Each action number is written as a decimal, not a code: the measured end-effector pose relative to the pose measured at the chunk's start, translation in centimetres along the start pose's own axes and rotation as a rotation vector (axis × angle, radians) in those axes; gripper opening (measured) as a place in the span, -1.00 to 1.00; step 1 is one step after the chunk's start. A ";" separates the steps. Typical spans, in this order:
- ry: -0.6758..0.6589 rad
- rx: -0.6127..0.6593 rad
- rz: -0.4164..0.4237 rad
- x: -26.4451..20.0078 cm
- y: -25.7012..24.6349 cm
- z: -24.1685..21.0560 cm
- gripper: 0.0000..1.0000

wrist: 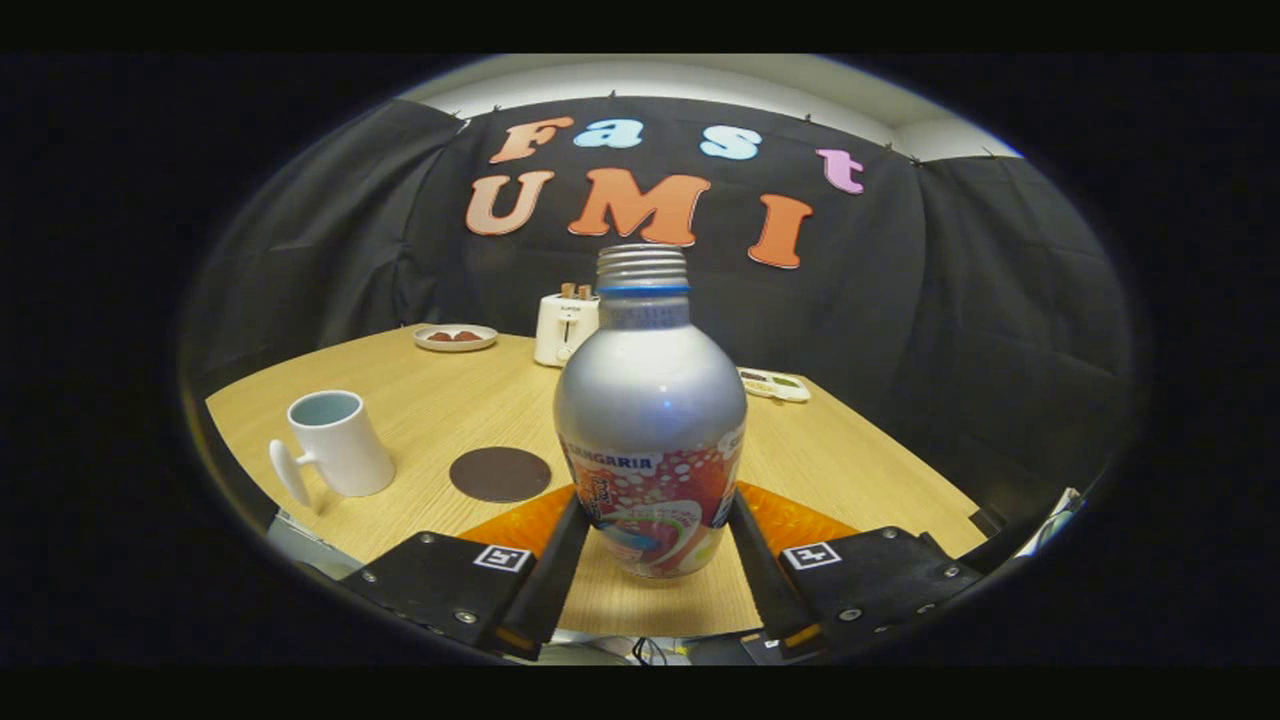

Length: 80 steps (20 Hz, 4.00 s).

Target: Take the bottle from table, then pour the juice into the cup, finally place the bottle on the coaster

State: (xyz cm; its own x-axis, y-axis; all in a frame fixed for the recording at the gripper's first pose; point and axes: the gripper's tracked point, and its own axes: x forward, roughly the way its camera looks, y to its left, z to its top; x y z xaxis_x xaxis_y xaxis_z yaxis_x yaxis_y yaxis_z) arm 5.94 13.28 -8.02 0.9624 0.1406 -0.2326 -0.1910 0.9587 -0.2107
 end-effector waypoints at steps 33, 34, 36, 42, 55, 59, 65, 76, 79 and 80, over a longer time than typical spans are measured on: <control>-0.106 -0.919 -0.127 1.3 10.3 5.7 0.52; -0.106 -0.941 -0.132 1.4 10.3 5.6 0.52; -0.103 -0.982 -0.139 1.3 10.3 5.4 0.51; -0.122 -1.116 -0.156 1.2 10.6 5.9 0.51; -0.149 -1.346 -0.217 0.6 9.9 7.6 0.51; -0.156 -1.397 -0.219 0.3 10.2 8.1 0.51; -0.155 -1.481 -0.236 0.2 10.1 8.8 0.51; -0.159 -1.560 -0.238 0.7 10.4 10.0 0.50; -0.149 -1.579 -0.235 1.0 10.2 9.8 0.51; -0.147 -1.592 -0.238 1.0 10.1 9.8 0.51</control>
State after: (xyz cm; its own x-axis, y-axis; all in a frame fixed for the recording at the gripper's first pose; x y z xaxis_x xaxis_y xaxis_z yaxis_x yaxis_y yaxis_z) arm 6.88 25.55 -1.10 0.9893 0.1446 0.0164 0.0514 -0.2415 -0.9690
